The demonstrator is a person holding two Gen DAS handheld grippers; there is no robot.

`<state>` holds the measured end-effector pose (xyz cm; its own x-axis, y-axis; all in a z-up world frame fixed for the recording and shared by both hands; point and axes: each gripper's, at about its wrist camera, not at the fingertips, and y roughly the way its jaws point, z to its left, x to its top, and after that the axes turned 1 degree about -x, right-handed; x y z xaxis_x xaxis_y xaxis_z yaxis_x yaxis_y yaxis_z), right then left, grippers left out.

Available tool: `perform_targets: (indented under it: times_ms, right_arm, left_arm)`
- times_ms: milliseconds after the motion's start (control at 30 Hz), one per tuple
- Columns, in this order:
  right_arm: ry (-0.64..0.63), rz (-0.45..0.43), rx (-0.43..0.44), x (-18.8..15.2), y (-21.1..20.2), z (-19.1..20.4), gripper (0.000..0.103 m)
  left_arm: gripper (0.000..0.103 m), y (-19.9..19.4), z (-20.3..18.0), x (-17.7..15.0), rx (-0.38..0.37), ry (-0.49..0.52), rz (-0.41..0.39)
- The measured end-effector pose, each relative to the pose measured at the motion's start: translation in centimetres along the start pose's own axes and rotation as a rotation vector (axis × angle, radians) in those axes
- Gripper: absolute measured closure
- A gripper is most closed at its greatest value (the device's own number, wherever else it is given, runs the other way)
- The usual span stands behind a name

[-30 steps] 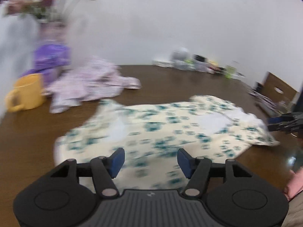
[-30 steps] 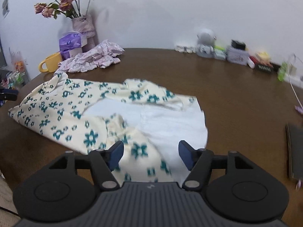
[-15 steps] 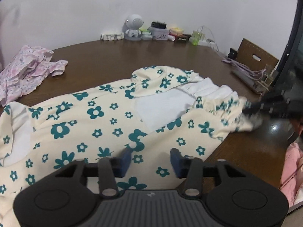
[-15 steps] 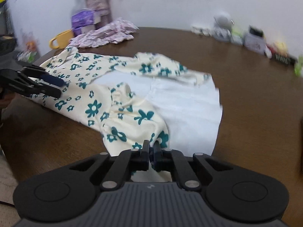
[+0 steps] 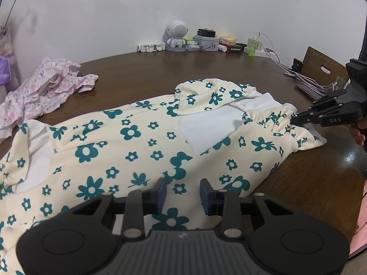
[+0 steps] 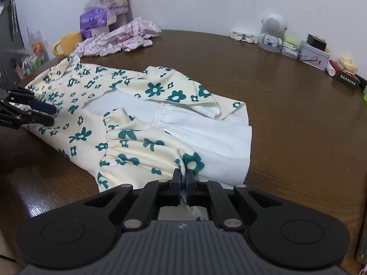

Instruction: Fold clothes

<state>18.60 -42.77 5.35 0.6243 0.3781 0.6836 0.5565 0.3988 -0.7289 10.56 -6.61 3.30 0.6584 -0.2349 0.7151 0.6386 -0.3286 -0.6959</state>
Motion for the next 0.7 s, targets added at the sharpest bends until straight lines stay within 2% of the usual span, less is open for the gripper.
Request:
perform_targets:
  times_ms: [133, 200, 233, 333, 433, 500, 700]
  right_arm:
    - [0.049, -0.016, 0.005, -1.0, -0.2, -0.6, 0.099]
    - [0.073, -0.023, 0.007, -1.4, -0.3, -0.9, 0.094]
    - [0.111, -0.055, 0.016, -1.5, -1.0, -1.2, 0.093]
    - [0.196, -0.166, 0.027, -1.7, -3.4, -1.1, 0.081]
    - [0.192, -0.234, -0.007, -2.0, -4.1, 1.1, 0.073]
    - [0.188, -0.245, -0.025, -2.2, -3.5, 3.0, 0.073]
    - [0.151, -0.251, 0.005, -2.7, 0.3, 8.4, 0.073]
  left_arm:
    - [0.068, -0.5, -0.7, 0.0, 0.038, 0.021, -0.024]
    - [0.063, -1.2, -1.0, 0.1, 0.048, 0.035, -0.061]
    - [0.060, -1.6, -1.2, 0.2, 0.048, 0.039, -0.076]
    - [0.060, -2.1, -1.8, 0.3, 0.030, 0.056, -0.106]
    - [0.061, -1.8, -3.0, 0.5, 0.006, 0.086, -0.116]
    - [0.061, -1.2, -3.9, 0.6, -0.010, 0.110, -0.112]
    - [0.061, 0.5, -5.3, 0.4, -0.017, 0.127, -0.084]
